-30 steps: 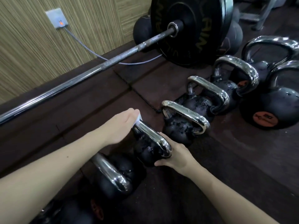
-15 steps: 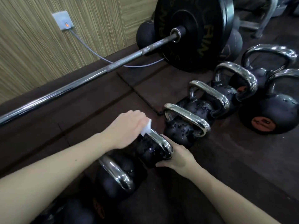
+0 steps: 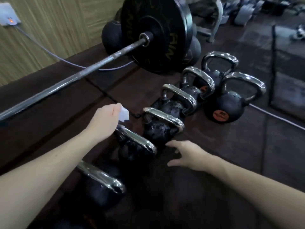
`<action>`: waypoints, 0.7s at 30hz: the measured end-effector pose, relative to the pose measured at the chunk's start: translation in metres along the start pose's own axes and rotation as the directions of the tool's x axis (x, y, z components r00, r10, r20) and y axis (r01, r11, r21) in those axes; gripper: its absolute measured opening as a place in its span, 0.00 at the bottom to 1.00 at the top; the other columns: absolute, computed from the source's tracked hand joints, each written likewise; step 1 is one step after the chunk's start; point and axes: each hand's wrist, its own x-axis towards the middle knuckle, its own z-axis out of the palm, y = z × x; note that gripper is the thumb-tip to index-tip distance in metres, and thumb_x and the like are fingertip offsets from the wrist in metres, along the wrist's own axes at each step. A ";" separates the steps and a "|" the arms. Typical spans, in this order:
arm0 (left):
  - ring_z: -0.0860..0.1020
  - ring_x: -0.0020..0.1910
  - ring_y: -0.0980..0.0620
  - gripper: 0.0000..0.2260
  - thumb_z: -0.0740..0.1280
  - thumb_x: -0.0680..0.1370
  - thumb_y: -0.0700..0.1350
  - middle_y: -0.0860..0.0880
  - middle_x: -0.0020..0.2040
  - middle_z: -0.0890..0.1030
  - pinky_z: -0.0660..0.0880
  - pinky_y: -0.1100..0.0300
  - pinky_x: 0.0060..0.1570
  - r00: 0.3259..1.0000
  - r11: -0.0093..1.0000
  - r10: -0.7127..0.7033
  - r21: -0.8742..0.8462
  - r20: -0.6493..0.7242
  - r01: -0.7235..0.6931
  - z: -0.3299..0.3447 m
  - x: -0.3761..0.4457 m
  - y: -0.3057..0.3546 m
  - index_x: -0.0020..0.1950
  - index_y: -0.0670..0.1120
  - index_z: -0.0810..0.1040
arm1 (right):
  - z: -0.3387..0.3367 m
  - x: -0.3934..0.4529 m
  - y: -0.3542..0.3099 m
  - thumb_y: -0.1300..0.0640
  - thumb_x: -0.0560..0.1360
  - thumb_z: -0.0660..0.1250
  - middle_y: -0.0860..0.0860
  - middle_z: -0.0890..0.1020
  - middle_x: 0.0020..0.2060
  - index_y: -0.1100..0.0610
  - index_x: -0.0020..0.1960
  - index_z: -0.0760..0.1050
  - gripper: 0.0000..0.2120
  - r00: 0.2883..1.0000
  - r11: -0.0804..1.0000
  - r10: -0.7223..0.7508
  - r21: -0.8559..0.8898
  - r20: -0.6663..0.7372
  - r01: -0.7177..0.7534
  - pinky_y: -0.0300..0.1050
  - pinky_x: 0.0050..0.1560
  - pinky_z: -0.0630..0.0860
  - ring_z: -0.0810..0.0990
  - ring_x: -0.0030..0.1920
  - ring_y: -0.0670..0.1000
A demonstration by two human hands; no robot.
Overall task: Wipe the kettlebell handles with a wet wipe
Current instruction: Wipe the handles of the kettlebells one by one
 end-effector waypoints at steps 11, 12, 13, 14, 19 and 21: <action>0.78 0.51 0.48 0.19 0.49 0.80 0.55 0.53 0.48 0.81 0.74 0.47 0.58 0.960 0.956 0.195 0.180 0.201 -0.232 0.057 0.033 0.073 0.46 0.52 0.78 | -0.009 0.048 0.060 0.36 0.55 0.84 0.39 0.79 0.64 0.46 0.78 0.62 0.58 0.987 0.874 0.106 0.485 -0.119 -0.035 0.42 0.68 0.74 0.79 0.63 0.41; 0.78 0.50 0.48 0.15 0.52 0.82 0.50 0.53 0.46 0.80 0.74 0.45 0.60 0.941 0.937 0.249 0.189 0.231 -0.294 0.072 0.031 0.074 0.41 0.53 0.75 | -0.002 0.056 0.063 0.41 0.56 0.86 0.39 0.80 0.64 0.46 0.79 0.63 0.57 0.988 0.837 0.094 0.547 -0.121 -0.013 0.41 0.68 0.74 0.79 0.63 0.39; 0.79 0.50 0.46 0.14 0.54 0.82 0.44 0.53 0.45 0.81 0.73 0.43 0.64 0.923 0.904 0.317 0.226 0.219 -0.364 0.085 0.030 0.074 0.39 0.54 0.72 | 0.003 0.062 0.066 0.47 0.57 0.88 0.37 0.82 0.61 0.47 0.77 0.67 0.53 0.989 0.812 0.076 0.584 -0.130 0.014 0.37 0.66 0.74 0.79 0.62 0.36; 0.80 0.53 0.44 0.13 0.57 0.81 0.41 0.53 0.45 0.81 0.72 0.40 0.68 0.901 0.850 0.379 0.306 0.212 -0.429 0.099 0.030 0.075 0.40 0.55 0.73 | 0.006 0.066 0.066 0.52 0.58 0.88 0.35 0.84 0.58 0.46 0.72 0.72 0.46 0.988 0.781 0.059 0.623 -0.140 0.041 0.31 0.62 0.72 0.79 0.60 0.31; 0.78 0.62 0.48 0.16 0.54 0.86 0.50 0.51 0.56 0.81 0.58 0.47 0.78 0.789 0.660 0.540 0.434 0.293 -0.613 0.126 0.011 0.091 0.61 0.48 0.79 | 0.019 0.074 0.072 0.52 0.56 0.88 0.26 0.81 0.52 0.32 0.57 0.74 0.37 0.979 0.741 -0.015 0.655 -0.204 0.148 0.23 0.53 0.70 0.76 0.56 0.27; 0.79 0.58 0.49 0.13 0.56 0.86 0.49 0.52 0.54 0.81 0.62 0.46 0.76 0.771 0.645 0.547 0.422 0.327 -0.637 0.117 0.018 0.089 0.59 0.49 0.79 | 0.023 0.079 0.075 0.44 0.55 0.87 0.33 0.80 0.60 0.33 0.64 0.74 0.41 0.984 0.755 -0.018 0.643 -0.175 0.128 0.35 0.63 0.74 0.77 0.63 0.36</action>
